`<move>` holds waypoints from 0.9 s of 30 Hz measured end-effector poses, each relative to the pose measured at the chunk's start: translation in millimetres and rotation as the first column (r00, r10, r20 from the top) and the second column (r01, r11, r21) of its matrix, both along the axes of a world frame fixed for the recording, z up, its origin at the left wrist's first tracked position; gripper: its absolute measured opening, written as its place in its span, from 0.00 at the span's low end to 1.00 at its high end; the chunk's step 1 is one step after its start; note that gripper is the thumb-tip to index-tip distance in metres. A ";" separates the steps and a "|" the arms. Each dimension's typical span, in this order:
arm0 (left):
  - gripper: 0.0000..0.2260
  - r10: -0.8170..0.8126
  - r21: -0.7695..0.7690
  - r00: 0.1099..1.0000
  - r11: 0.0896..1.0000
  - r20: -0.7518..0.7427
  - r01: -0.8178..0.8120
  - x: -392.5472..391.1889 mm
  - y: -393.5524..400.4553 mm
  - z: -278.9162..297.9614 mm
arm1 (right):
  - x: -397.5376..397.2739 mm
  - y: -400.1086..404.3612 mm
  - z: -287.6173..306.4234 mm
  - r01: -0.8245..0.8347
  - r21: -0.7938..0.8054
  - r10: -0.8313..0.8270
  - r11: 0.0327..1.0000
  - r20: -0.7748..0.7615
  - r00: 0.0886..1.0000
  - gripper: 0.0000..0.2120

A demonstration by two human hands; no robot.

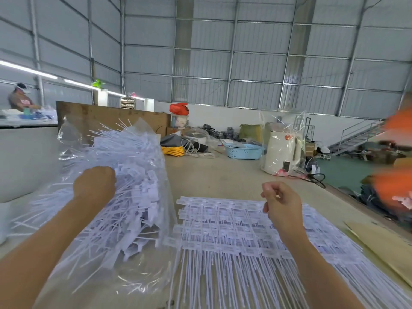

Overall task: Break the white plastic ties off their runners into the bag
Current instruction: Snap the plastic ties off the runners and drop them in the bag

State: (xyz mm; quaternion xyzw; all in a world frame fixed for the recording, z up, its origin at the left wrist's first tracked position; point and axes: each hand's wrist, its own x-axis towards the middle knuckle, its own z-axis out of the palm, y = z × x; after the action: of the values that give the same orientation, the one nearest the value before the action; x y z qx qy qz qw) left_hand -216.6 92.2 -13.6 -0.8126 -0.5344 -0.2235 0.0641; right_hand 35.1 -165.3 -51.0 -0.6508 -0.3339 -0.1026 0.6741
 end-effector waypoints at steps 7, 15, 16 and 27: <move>0.07 -0.144 0.422 0.987 0.892 -0.075 0.162 24.9 -60.8 23.7 | 10.5 2.6 -8.0 0.146 -0.377 -0.096 0.915 0.148 0.984 0.08; 0.18 -0.650 -0.157 0.741 0.760 -0.171 0.630 151.3 -89.6 -13.4 | 20.9 -4.9 -19.2 0.296 -0.753 -0.076 0.588 0.312 0.947 0.07; 0.18 -0.599 -0.190 0.751 0.801 -0.278 0.568 158.2 -81.5 -20.5 | 21.6 -4.5 -20.4 0.302 -0.776 -0.073 0.553 0.316 0.946 0.07; 0.10 -0.450 0.018 0.777 0.861 -0.441 0.509 157.1 -72.4 -3.1 | 16.6 -6.2 -14.4 0.420 -0.721 -0.128 0.551 0.425 0.896 0.15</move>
State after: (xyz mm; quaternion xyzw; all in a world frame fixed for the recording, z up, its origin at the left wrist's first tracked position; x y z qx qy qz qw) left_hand -59.5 19.8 -16.7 -0.9440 -0.2662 -0.0871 0.1742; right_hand 51.7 -171.5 -65.4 -0.9004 -0.3420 -0.1528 0.2215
